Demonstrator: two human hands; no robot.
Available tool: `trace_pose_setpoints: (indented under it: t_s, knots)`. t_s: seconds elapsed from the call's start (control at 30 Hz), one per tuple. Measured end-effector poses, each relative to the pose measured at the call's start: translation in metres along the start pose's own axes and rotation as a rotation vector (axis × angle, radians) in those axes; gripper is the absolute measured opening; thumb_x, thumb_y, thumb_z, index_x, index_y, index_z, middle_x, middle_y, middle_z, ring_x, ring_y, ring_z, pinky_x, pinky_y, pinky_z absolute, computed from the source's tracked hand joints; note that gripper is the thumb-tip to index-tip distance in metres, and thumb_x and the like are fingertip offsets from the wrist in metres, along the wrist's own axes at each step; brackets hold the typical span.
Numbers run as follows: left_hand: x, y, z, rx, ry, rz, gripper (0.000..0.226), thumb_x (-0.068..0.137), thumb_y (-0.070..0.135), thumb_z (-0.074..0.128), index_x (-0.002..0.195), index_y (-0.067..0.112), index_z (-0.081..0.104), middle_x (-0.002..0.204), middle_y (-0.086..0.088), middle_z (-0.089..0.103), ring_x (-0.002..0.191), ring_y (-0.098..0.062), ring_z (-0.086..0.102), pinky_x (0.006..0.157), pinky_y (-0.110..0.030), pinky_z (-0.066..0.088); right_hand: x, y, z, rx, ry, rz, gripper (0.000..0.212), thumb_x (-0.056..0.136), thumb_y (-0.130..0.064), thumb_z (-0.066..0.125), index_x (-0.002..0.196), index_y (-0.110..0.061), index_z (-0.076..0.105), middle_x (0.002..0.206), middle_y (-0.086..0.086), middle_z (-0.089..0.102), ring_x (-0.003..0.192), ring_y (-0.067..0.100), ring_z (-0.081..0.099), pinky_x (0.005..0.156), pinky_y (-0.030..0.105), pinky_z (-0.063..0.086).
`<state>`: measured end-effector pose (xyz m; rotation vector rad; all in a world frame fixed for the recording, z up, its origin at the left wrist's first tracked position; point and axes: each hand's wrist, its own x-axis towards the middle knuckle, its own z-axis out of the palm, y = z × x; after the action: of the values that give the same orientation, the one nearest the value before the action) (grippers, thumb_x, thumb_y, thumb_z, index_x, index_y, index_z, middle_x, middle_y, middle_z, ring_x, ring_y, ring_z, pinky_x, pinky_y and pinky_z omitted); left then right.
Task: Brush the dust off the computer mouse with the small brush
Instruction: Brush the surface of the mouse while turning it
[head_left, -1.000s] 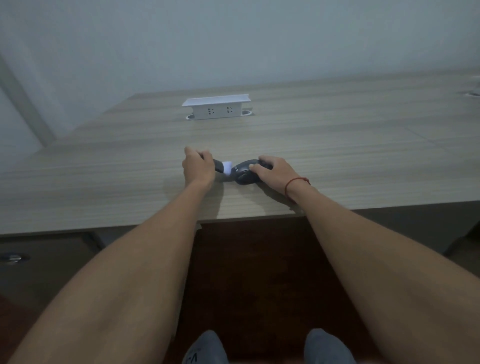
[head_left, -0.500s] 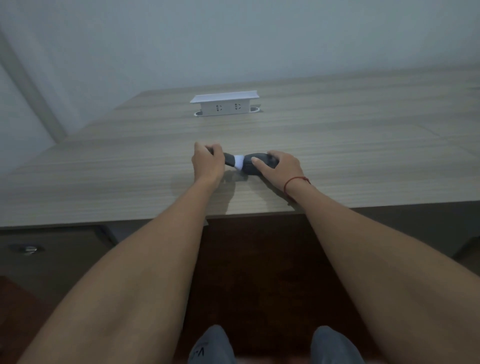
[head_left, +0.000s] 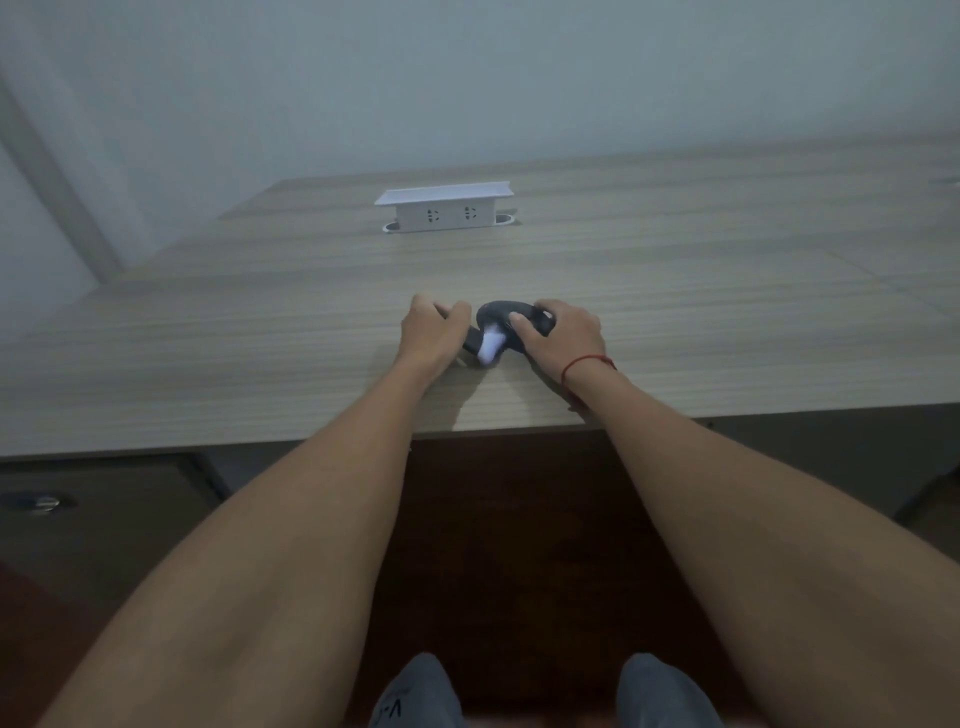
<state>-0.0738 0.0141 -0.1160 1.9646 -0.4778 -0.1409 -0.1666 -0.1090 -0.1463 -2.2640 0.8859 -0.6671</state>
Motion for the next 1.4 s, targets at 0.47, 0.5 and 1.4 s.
trace_pose_setpoints:
  t_s: [0.47, 0.5, 1.4]
  knots:
    - [0.009, 0.002, -0.006, 0.031, 0.04, 0.001, 0.02, 0.09, 0.029, 0.05, 0.099, 0.012, 0.048, 0.094, -0.005, 0.053, 0.075, -0.019, 0.052, 0.064, -0.024, 0.044, 0.004, 0.002, 0.0, 0.05, -0.069, -0.001, 0.058, 0.086, -0.059, 0.055, 0.132, -0.023, 0.055, 0.131, 0.008, 0.059, 0.125, 0.029, 0.05, 0.103, 0.048, 0.044]
    - [0.009, 0.002, -0.006, 0.031, 0.131, -0.008, 0.021, 0.091, 0.028, 0.05, 0.101, 0.011, 0.047, 0.095, -0.005, 0.052, 0.081, -0.021, 0.052, 0.071, -0.029, 0.044, 0.005, 0.003, -0.001, 0.046, -0.071, -0.002, 0.058, 0.086, -0.059, 0.055, 0.132, -0.023, 0.055, 0.132, 0.008, 0.059, 0.125, 0.03, 0.05, 0.103, 0.048, 0.044]
    - [0.007, -0.003, -0.007, -0.209, 0.171, -0.051, 0.024, 0.092, 0.027, 0.046, 0.107, 0.008, 0.046, 0.098, -0.007, 0.051, 0.083, -0.02, 0.051, 0.062, -0.025, 0.039, -0.001, -0.004, -0.015, -0.014, -0.212, -0.044, 0.067, 0.074, -0.041, 0.076, 0.132, -0.018, 0.052, 0.129, 0.007, 0.059, 0.118, 0.027, 0.055, 0.099, 0.044, 0.048]
